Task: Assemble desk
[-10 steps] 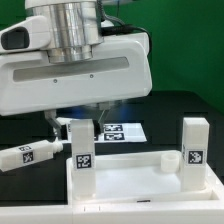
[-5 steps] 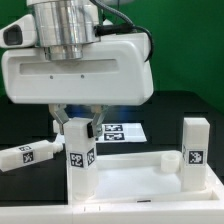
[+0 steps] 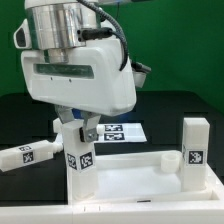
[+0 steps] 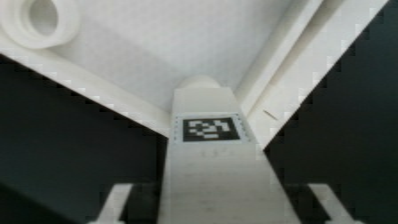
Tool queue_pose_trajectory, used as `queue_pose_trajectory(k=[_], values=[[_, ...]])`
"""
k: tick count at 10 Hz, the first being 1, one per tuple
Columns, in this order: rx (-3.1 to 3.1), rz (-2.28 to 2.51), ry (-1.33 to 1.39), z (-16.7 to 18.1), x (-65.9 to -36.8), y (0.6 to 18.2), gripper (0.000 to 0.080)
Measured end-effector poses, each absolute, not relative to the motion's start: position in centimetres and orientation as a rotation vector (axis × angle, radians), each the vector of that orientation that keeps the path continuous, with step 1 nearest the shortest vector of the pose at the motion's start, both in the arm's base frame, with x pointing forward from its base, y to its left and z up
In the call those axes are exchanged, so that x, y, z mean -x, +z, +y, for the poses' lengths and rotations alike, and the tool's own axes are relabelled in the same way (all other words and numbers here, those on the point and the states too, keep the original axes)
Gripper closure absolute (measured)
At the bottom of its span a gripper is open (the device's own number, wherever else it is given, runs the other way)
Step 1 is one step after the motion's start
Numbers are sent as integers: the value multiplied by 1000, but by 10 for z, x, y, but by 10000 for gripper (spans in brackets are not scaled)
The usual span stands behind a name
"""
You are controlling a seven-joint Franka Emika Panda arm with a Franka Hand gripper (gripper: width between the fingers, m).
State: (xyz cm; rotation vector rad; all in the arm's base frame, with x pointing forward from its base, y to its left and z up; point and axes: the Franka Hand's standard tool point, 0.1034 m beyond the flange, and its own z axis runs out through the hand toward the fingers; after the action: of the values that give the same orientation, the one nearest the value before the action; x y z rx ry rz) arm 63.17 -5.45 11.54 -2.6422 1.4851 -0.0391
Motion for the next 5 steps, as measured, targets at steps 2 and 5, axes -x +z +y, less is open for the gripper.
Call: queue_pose_trajectory(k=[2,5], values=[[2264,1936,36,-57,-630,115,515],[2275,1917,37,-55,-630,114,384]])
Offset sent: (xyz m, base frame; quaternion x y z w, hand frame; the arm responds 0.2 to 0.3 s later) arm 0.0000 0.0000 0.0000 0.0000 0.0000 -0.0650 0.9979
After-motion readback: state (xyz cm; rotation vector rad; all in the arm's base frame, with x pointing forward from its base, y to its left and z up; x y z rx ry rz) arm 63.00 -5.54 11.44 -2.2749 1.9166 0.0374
